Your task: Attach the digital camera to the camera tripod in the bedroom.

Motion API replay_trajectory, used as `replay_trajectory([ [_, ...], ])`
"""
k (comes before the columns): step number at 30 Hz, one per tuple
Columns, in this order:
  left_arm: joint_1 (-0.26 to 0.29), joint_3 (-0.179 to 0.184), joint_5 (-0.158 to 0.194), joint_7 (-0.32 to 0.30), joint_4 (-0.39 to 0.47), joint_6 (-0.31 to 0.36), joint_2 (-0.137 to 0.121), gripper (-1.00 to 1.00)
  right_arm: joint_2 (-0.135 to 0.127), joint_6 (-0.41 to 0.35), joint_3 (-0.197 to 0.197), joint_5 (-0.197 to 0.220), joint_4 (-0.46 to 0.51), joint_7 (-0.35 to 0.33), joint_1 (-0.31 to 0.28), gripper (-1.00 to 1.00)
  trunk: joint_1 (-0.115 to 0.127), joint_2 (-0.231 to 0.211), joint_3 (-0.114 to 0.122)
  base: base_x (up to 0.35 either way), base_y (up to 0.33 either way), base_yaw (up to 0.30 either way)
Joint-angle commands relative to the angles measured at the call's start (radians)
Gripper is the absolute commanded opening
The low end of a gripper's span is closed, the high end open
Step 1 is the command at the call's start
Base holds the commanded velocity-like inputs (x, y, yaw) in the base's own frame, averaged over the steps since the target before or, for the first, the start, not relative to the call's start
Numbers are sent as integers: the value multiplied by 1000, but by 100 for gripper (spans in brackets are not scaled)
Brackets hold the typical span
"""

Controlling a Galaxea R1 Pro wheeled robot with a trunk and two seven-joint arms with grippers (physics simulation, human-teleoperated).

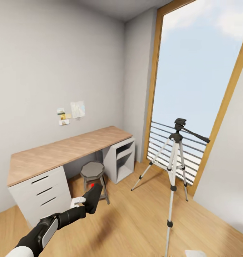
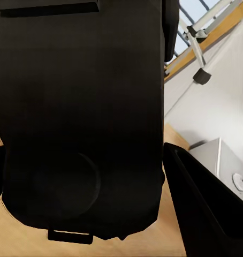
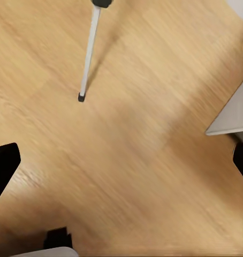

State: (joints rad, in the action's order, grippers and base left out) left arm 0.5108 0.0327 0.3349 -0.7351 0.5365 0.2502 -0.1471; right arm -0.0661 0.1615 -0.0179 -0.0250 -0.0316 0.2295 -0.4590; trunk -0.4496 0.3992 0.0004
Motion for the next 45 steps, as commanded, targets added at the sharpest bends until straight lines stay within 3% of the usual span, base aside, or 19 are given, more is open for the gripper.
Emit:
replay_trajectory([
  [1,0,3,10,-1,1,8,-1,-100,0,6,-2,-3,-3,2,-1,100,0,1,0,54,7,-287],
  [45,0,1,12,-3,-3,9,-7,-100,-1,6,-2,-3,-3,-2,-1,100,0,1,0,267,158,-287],
])
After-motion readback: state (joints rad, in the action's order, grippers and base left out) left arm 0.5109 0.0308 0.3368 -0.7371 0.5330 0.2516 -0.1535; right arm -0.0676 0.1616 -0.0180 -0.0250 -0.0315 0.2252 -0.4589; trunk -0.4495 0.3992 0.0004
